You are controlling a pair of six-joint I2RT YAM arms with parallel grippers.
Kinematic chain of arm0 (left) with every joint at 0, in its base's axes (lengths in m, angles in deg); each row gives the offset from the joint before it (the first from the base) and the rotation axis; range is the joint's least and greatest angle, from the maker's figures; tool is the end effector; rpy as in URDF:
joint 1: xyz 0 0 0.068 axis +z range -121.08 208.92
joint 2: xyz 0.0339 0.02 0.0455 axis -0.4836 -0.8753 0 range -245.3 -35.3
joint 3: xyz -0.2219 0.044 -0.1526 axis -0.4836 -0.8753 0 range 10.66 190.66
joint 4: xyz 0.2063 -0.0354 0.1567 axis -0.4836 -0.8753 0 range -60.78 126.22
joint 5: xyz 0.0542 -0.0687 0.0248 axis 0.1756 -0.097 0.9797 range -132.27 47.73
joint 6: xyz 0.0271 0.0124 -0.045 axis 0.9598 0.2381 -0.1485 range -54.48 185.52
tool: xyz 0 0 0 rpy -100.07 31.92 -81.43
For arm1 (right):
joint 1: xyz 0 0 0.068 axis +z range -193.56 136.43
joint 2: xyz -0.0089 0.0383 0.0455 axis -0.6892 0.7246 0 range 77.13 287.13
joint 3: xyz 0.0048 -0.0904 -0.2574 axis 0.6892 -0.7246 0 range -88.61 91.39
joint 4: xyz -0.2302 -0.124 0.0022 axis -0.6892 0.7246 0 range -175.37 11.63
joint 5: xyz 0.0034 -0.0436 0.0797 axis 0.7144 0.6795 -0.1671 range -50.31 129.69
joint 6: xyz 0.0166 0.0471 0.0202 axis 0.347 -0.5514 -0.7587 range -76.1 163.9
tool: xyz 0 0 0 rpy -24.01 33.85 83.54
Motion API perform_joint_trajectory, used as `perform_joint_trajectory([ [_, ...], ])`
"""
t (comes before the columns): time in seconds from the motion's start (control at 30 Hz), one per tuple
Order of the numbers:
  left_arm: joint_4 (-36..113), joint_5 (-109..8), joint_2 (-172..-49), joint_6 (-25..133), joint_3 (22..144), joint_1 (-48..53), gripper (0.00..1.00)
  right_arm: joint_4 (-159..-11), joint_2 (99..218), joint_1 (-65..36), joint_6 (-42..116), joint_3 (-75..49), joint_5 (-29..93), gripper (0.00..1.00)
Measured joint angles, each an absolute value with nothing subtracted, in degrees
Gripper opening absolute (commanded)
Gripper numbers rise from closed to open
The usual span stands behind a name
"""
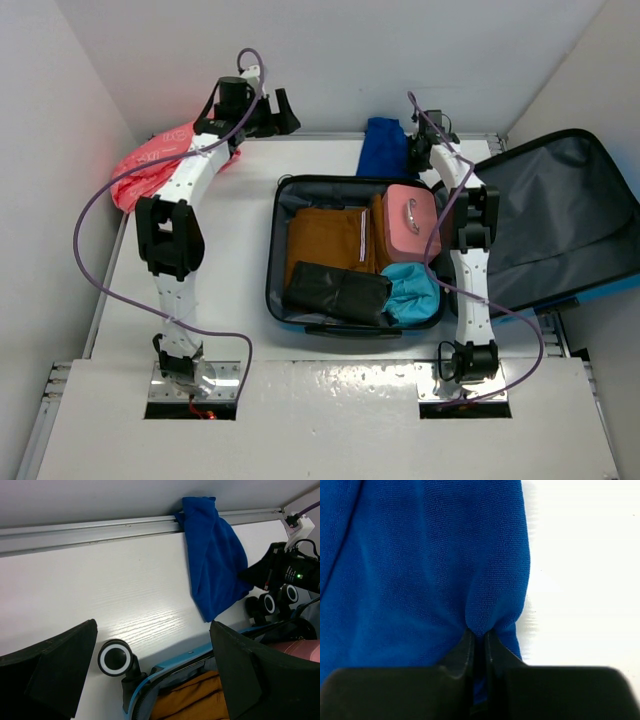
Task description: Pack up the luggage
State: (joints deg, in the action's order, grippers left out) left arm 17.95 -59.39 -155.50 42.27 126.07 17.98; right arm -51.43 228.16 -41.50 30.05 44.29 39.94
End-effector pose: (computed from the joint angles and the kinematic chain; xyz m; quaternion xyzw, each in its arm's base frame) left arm 0.4903 -0.1055 0.3387 -0.0068 0.8289 -0.2791 0.4848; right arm 0.5695 0.0203 0.1358 0.0978 0.9406 0.0430 0.3222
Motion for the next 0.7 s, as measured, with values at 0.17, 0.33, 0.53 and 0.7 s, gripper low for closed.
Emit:
perform_joint_trajectory([
  [0.17,18.0,-59.6,-155.5,42.3,125.6,18.1,1.00,-56.3,225.3,-41.5,30.4,38.5,39.0,0.00],
  [0.33,18.1,-60.7,-155.5,41.4,124.1,18.1,1.00,-60.5,222.3,-41.0,29.9,37.0,36.2,0.00],
  [0.53,18.6,-61.5,-155.2,40.7,122.3,18.1,1.00,-70.3,213.2,-38.5,27.3,35.2,31.7,0.00],
  [0.7,19.3,-61.5,-153.4,40.4,117.9,18.1,1.00,-76.7,201.4,-35.4,24.7,32.9,28.3,0.00],
])
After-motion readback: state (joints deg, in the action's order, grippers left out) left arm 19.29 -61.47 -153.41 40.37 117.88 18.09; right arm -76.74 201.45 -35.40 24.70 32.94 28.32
